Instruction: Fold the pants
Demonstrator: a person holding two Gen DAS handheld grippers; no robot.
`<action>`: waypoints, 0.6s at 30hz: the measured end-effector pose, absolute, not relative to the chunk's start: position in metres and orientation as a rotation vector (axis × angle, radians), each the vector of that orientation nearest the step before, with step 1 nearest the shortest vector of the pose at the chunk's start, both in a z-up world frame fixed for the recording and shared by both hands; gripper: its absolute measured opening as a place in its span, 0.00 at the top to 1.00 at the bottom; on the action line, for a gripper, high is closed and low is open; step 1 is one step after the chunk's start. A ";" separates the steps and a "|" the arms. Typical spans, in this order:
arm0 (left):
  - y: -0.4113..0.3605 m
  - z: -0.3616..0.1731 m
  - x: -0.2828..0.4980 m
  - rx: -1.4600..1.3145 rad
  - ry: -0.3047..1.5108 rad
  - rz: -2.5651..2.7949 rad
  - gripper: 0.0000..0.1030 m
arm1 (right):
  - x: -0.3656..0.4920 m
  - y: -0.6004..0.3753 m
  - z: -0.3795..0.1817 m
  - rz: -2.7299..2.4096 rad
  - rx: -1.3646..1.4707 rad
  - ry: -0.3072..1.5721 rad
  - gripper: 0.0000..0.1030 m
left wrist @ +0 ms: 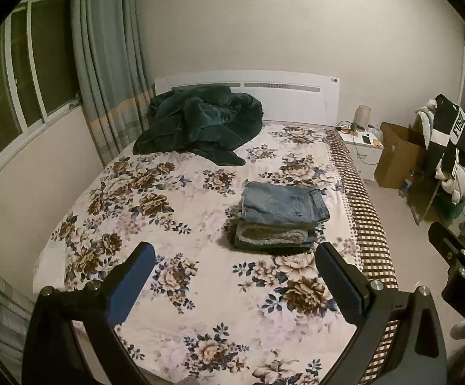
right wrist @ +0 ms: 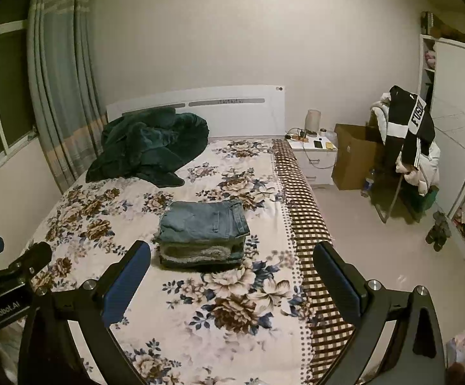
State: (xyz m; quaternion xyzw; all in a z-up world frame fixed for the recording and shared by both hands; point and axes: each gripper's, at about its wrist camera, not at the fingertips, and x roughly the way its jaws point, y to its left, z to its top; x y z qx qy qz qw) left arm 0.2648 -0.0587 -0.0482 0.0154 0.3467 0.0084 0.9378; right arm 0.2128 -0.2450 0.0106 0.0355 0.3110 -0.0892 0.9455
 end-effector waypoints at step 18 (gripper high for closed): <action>-0.054 -0.045 0.256 0.031 0.703 0.014 0.01 | 0.196 -0.233 0.019 -0.191 0.072 0.643 0.00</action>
